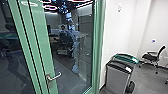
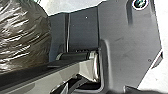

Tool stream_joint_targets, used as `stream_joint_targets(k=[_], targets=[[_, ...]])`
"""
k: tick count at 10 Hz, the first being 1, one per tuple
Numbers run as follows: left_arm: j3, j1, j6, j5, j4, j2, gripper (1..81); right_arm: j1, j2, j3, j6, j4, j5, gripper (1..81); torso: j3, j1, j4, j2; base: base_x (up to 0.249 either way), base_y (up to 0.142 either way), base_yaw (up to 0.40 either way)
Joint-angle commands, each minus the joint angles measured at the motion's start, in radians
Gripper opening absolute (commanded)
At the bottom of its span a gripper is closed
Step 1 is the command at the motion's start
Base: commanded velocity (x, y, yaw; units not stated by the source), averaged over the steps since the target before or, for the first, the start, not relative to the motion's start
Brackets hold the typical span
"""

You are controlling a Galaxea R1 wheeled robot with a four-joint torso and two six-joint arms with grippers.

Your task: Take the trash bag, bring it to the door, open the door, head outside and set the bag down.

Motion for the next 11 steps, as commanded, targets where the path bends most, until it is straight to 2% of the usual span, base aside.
stream_joint_targets(k=[1, 11], targets=[[0.004, -0.065, 0.007, 0.069, 0.005, 0.003, 1.0, 0.053, 0.009, 0.005, -0.005, -0.005, -0.055, 81.1, 0.000, 0.000, 0.000, 0.000, 0.135, 0.000, 0.000], [0.003, -0.063, 0.007, 0.060, 0.006, 0.003, 1.0, 0.051, 0.009, -0.003, -0.003, 0.000, -0.055, 81.1, 0.000, 0.000, 0.000, 0.000, 0.118, 0.000, 0.000]])
